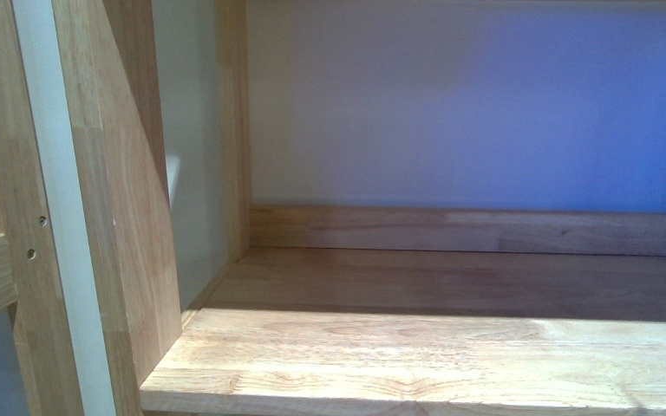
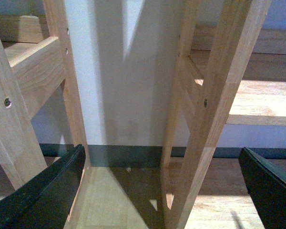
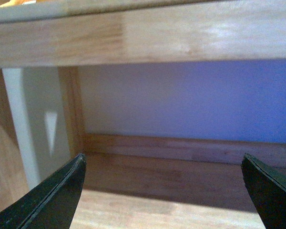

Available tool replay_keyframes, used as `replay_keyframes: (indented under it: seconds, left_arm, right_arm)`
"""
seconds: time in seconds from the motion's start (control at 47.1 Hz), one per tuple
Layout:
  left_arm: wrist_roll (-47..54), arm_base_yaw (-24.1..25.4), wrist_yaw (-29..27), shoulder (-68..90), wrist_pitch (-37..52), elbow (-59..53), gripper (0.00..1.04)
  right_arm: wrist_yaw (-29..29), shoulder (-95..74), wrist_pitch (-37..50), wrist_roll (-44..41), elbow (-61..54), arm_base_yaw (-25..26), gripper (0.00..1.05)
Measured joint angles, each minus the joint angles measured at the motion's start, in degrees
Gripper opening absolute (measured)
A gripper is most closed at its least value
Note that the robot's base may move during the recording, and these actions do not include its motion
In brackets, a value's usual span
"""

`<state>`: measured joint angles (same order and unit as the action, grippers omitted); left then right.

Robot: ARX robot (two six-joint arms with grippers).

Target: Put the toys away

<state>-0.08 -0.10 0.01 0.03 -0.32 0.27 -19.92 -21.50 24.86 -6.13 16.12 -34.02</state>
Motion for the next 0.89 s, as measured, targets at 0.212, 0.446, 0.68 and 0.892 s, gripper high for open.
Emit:
replay_keyframes:
  seconds: [0.212,0.446,0.68,0.892]
  left_arm:
    - [0.00,0.00,0.00,0.00,0.00,0.00,0.98]
    - [0.00,0.00,-0.02,0.00,0.00,0.00,0.98]
    - [0.00,0.00,-0.02,0.00,0.00,0.00,0.98]
    - [0.00,0.00,-0.02,0.00,0.00,0.00,0.98]
  right_arm:
    - [-8.26,7.67,-16.74,4.13,-6.88,2.91,0.82]
    - [1.03,15.65,-21.88,5.40,-13.53,13.90,0.37]
    - [8.07,19.67,-23.50,5.57,-15.63,21.29,0.02]
    - [17.66,21.11,-24.76,5.81,-15.61,29.18,0.03]
